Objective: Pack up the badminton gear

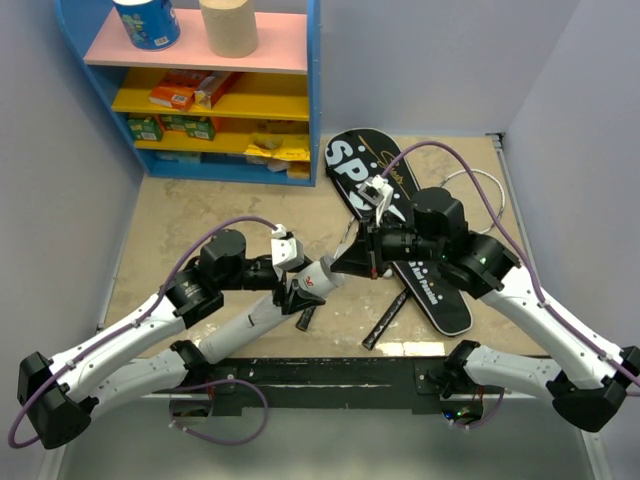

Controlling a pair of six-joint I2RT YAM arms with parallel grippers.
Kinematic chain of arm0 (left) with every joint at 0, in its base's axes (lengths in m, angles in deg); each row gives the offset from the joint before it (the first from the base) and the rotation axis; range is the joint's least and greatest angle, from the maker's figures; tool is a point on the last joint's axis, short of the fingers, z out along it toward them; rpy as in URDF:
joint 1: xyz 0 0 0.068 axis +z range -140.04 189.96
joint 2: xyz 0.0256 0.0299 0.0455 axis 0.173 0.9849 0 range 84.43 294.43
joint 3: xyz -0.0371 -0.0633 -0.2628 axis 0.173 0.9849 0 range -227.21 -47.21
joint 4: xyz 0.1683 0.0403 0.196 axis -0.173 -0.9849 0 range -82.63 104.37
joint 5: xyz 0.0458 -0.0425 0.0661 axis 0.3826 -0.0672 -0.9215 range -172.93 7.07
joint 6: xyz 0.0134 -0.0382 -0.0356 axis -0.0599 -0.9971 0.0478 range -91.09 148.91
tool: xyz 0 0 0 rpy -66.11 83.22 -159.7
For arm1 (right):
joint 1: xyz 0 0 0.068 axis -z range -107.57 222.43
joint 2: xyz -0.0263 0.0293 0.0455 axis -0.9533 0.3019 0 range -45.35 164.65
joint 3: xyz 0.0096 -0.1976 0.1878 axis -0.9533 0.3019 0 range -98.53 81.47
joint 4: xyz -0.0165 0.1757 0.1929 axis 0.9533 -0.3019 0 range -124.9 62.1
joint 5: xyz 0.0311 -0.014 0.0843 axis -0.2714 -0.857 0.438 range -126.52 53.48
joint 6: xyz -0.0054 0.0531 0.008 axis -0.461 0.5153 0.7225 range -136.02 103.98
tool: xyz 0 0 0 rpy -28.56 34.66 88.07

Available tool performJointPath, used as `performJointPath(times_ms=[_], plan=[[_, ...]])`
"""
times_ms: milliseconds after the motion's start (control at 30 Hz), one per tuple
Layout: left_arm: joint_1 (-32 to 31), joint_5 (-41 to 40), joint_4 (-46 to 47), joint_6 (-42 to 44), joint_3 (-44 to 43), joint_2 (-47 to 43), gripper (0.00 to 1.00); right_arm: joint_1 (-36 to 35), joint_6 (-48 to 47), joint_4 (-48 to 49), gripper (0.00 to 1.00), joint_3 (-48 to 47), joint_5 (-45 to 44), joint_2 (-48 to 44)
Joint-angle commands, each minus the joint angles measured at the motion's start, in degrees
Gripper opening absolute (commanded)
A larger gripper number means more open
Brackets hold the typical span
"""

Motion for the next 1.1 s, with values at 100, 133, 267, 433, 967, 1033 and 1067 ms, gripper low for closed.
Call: performJointPath(times_ms=[100,133,267,433,967,1033,1067], plan=[[-0.23,3.41,2.58,-0.45,0.41,-1.85,0.1,2.34,-2.89,-2.93,0.0,-6.12,-10.14,0.63],[-0.32,3.41,2.5,-0.45,0.41,-1.76,0.1,2.52,-2.98,-3.19,0.0,-6.48,-11.63,0.63],[-0.32,3.24,2.14,-0.19,0.32,-1.59,0.1,3.31,-2.81,-3.11,0.0,-7.27,-12.61,0.81],[-0.32,3.06,2.06,-0.19,0.41,-1.85,0.1,3.31,-3.16,-5.65,0.0,-9.03,-20.41,2.39],[-0.23,2.27,2.32,-0.54,0.94,-3.17,0.1,6.92,-7.9,5.33,0.0,-11.66,-25.97,31.29],[-0.32,2.1,2.23,-0.63,0.94,-3.08,0.09,6.92,-7.73,5.76,0.0,-13.51,-26.84,36.46],[-0.32,1.66,2.23,-0.63,0.94,-3.0,0.09,6.92,-7.12,6.38,0.0,-13.95,-27.2,37.8]])
